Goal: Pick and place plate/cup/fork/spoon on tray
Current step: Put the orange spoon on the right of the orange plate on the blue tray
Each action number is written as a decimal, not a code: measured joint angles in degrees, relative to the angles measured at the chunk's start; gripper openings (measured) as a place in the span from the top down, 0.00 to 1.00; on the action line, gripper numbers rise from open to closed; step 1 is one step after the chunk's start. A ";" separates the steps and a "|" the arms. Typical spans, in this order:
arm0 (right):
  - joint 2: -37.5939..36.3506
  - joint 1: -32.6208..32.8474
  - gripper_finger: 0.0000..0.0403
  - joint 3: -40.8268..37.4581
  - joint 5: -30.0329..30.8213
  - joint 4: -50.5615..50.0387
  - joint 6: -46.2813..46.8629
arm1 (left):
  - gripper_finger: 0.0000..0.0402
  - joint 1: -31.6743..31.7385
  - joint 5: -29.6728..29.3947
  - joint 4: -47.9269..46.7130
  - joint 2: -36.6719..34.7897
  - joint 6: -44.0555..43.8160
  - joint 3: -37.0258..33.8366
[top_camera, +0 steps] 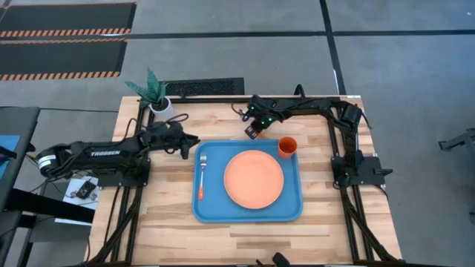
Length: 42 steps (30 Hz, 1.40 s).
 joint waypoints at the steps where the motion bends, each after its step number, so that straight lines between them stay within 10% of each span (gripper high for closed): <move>1: 0.00 -0.01 0.74 -0.04 0.69 -1.42 0.60 | 0.76 0.00 -0.20 0.09 0.62 0.00 0.00; 10: 0.12 0.89 0.58 0.14 2.97 -5.64 1.31 | 0.76 0.00 -0.46 3.62 4.42 1.11 0.00; 26: 1.20 -0.47 0.98 0.18 1.84 -0.07 -0.13 | 0.76 0.00 -0.46 4.87 5.33 2.60 -0.02; 42: 1.33 4.31 0.99 -0.06 -2.18 5.87 -0.17 | 0.76 2.52 0.44 3.54 5.33 3.34 2.31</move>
